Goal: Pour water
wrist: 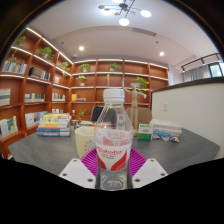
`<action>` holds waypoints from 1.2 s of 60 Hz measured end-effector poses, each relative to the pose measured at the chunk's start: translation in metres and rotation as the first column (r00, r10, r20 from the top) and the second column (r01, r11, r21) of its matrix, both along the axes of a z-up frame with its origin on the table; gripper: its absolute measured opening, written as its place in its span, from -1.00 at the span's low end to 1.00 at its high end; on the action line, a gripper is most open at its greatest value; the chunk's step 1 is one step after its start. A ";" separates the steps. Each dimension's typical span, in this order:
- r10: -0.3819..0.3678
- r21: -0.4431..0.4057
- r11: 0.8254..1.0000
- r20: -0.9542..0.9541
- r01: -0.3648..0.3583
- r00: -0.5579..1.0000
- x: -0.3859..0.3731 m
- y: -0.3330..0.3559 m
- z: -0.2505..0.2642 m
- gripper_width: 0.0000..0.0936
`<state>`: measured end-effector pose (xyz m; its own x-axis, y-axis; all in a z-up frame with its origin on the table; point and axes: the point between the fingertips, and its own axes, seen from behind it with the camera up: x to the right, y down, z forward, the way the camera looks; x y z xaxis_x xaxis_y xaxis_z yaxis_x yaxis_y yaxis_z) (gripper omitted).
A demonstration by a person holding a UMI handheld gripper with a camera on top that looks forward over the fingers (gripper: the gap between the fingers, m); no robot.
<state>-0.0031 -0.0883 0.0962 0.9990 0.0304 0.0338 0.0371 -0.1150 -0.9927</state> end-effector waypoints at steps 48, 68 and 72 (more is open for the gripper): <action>0.002 -0.016 0.995 0.991 -0.098 -0.135 0.053 0.123 0.080 -0.16; -0.141 0.034 0.983 0.764 -0.179 -0.629 0.016 0.144 0.113 -0.17; -0.145 0.029 0.983 0.729 -0.181 -0.669 0.011 0.146 0.113 -0.17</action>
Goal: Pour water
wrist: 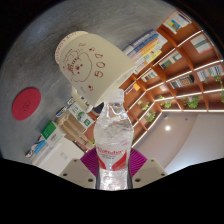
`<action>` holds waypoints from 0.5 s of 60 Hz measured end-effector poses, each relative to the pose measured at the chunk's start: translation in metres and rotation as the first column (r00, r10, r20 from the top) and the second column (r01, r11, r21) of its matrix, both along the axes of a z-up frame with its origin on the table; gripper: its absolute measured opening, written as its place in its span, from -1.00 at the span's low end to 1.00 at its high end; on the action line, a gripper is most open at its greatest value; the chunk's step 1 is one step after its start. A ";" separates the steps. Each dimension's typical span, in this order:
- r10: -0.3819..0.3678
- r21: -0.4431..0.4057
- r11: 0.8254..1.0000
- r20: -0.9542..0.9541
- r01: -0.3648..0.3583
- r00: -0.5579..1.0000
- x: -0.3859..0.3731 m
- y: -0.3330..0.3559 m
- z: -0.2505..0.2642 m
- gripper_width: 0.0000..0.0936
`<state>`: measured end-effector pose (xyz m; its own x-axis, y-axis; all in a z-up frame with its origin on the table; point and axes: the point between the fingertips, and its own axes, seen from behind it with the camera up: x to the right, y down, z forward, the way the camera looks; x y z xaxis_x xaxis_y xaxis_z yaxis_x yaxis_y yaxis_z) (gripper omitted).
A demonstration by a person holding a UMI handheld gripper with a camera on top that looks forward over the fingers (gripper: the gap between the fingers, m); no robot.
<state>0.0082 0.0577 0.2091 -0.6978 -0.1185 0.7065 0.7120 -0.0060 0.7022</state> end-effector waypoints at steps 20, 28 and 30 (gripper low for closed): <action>-0.037 -0.045 0.999 -0.371 0.022 0.928 0.018 -0.011 -0.002 -0.16; -0.138 -0.167 0.986 -0.808 0.002 0.573 0.037 -0.024 -0.020 -0.17; -0.171 -0.213 0.976 -0.879 -0.046 0.444 0.041 -0.025 -0.024 -0.17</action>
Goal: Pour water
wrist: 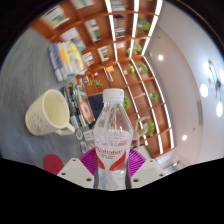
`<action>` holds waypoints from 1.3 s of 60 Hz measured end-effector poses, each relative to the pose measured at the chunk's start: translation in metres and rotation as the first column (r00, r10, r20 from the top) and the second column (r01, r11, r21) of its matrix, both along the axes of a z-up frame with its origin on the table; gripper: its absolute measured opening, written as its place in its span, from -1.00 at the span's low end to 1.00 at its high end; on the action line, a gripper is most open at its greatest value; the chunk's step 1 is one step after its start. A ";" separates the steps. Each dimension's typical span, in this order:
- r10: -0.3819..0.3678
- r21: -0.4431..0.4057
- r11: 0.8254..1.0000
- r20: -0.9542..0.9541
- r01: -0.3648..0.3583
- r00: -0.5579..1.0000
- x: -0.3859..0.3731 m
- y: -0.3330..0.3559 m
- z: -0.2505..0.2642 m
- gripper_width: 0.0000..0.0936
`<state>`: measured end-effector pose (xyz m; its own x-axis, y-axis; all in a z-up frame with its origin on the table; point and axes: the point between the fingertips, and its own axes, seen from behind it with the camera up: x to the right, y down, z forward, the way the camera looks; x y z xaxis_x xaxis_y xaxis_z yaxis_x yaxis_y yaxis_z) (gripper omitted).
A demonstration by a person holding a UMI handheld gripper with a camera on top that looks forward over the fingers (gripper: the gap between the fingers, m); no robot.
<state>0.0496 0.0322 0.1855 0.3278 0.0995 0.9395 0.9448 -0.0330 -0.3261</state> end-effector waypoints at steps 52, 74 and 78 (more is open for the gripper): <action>-0.035 -0.066 0.994 -0.944 -0.084 0.327 0.005 0.012 -0.088 -0.17; -0.142 -0.162 0.986 -0.929 -0.029 0.343 0.011 0.002 -0.105 0.59; -0.154 -0.171 0.985 -0.934 -0.027 0.322 0.011 -0.011 -0.108 0.71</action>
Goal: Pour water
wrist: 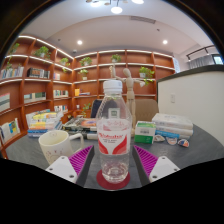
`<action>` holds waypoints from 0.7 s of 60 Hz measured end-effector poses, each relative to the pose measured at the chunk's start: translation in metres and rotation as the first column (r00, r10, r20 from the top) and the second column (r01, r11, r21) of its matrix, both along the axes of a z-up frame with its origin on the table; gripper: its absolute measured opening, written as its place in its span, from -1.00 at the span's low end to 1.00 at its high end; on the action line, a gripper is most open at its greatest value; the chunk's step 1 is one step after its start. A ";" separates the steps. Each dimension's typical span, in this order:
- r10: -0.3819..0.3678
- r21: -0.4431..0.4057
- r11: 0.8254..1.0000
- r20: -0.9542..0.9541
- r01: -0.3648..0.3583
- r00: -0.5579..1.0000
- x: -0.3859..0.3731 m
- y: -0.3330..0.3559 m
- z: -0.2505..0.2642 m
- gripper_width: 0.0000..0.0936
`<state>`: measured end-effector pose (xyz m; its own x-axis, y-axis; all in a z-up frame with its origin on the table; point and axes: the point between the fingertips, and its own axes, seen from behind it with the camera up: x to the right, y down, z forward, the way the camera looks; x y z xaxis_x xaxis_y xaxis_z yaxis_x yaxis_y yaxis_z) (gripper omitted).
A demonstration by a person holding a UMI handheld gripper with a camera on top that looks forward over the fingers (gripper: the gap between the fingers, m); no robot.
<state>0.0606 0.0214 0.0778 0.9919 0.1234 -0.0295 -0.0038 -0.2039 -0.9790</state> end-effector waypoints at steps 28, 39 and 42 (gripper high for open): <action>-0.123 0.010 0.992 0.118 0.122 0.985 0.006 -0.115 0.048 0.76; -0.103 0.026 0.994 0.078 0.101 0.992 -0.009 -0.132 0.067 0.77; -0.108 0.028 0.994 0.064 0.106 0.992 -0.010 -0.135 0.070 0.77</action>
